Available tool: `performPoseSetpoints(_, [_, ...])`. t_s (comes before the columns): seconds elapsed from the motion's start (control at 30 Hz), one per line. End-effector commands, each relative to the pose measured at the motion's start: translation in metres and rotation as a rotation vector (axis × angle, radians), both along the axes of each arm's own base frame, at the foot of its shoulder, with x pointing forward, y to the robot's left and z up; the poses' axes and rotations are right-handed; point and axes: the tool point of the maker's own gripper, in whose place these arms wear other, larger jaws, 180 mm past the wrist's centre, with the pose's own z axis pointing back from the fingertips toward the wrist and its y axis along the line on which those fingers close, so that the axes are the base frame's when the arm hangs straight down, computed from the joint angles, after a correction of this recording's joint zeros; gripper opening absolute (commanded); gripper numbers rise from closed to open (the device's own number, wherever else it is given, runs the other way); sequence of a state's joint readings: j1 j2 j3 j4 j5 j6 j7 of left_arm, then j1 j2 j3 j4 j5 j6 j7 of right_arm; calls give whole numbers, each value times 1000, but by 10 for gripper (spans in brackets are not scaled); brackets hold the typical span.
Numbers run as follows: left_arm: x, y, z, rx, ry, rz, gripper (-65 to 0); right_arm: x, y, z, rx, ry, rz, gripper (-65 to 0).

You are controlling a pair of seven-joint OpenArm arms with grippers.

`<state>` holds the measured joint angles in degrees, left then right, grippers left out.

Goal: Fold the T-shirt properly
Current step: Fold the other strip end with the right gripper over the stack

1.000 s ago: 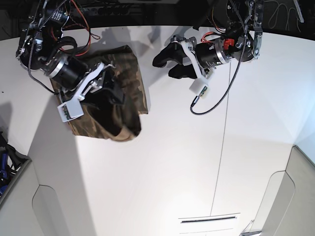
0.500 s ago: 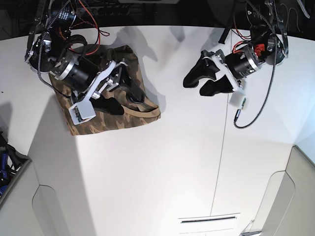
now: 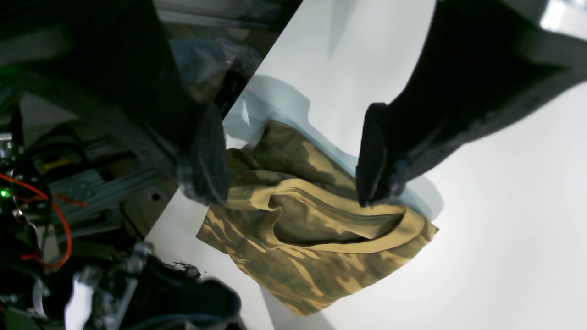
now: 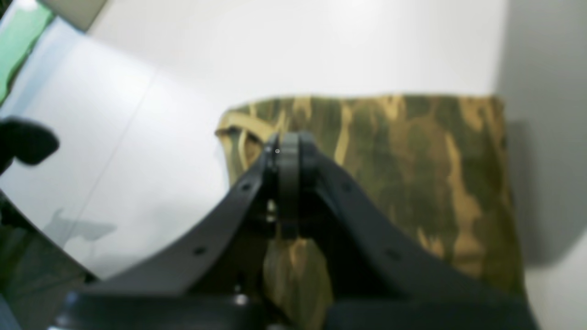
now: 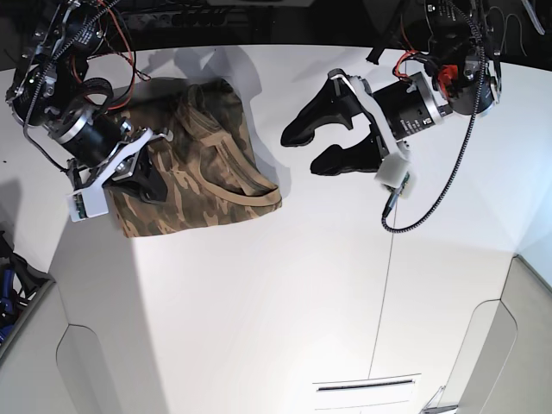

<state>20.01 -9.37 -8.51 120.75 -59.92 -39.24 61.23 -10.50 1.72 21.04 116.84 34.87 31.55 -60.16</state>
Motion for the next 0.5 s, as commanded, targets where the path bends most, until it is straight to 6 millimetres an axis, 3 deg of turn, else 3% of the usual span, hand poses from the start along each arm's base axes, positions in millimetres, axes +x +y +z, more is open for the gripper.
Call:
performPoseSetpoints(0.0, [3, -5, 14, -34, -53, -6, -190, -1, 1, 7, 9, -30, 9, -650])
performPoseSetpoints(0.13, [5, -8, 12, -19, -70, 0, -190, -26, 11, -14, 27, 42, 42, -650])
performPoseSetpoints(0.23, [6, -8, 13, -19, -73, 3, -190, -42, 30, -35, 67, 117, 89, -650])
performPoseSetpoints(0.37, [6, -8, 13, -19, -73, 3, -190, -65, 73, -63, 126, 227, 218, -650])
performPoseSetpoints(0.47, [6, -8, 13, -19, -73, 3, -190, -83, 109, -65, 155, 254, 334, -650])
